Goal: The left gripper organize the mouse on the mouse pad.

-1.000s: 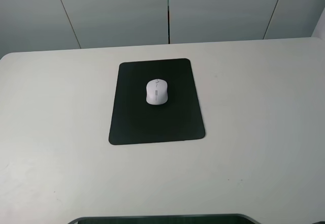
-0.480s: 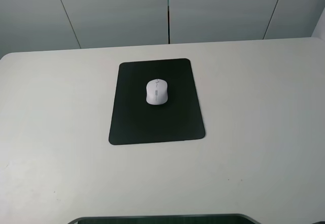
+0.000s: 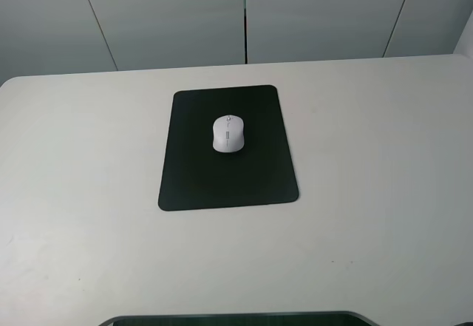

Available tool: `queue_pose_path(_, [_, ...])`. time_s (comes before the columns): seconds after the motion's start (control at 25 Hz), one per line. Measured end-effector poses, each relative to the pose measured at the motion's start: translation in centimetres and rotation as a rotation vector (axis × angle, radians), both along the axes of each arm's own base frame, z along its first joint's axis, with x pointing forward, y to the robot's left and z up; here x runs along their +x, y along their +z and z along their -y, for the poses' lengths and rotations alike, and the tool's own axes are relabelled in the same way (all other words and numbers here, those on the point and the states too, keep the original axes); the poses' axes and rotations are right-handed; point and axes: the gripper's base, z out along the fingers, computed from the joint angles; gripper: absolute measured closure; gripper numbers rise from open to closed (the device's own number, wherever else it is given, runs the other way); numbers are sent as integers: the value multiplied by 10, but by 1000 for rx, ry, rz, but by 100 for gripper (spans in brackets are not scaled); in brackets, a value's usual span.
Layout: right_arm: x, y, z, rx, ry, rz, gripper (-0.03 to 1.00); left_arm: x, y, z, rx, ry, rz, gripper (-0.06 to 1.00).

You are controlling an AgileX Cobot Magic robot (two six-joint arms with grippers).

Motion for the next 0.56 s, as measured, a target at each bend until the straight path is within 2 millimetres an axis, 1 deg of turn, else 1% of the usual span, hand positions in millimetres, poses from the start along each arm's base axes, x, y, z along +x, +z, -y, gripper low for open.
queue_pose_path(0.56, [0, 0, -1, 6, 4, -1, 27, 0, 0, 0, -35, 23, -1, 20])
